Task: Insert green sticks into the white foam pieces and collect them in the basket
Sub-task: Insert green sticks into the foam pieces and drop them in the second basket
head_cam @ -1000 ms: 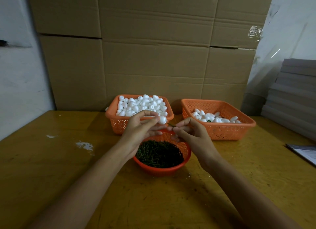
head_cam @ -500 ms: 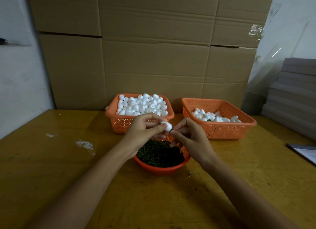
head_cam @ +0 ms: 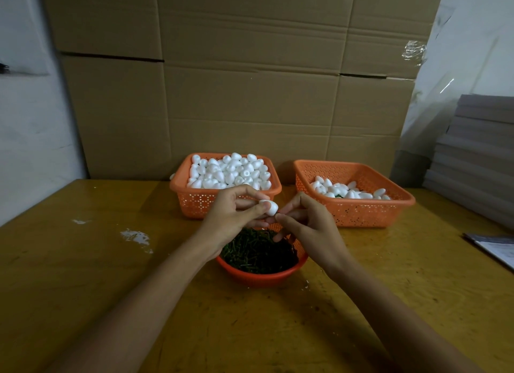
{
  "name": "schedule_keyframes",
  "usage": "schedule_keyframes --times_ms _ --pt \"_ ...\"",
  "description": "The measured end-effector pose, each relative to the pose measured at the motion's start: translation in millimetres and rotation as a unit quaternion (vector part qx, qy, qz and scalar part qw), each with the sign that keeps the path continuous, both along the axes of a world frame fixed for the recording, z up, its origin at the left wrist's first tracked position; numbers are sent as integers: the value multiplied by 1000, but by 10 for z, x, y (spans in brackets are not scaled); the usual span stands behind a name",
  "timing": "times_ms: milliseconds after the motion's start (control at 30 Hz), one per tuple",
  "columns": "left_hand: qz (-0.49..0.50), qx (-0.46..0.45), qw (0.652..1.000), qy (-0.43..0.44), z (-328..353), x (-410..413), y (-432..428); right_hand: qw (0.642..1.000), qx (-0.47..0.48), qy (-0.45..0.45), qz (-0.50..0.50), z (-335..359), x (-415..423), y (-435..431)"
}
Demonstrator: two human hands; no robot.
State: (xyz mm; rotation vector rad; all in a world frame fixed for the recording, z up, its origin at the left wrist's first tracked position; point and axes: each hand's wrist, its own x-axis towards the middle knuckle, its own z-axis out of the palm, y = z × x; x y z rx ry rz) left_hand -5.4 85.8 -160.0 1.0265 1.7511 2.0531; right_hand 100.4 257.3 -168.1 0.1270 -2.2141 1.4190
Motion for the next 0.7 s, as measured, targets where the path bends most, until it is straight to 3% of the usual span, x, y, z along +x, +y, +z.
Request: schedule_keyframes --times_ms 233,367,433,567,700 --pt "5 -5 1000 12 25 28 35 999 -14 30 -11 76 -14 78" --pt "50 -22 998 27 31 22 43 982 -66 95 -147 184 42 432" --pt "63 -36 997 40 22 5 32 955 -47 119 -269 190 65 695" --pt "78 -61 993 69 12 -6 22 866 -6 129 -483 119 124 1138" --pt "73 -77 991 84 26 32 16 819 185 57 -540 -19 136 1373"
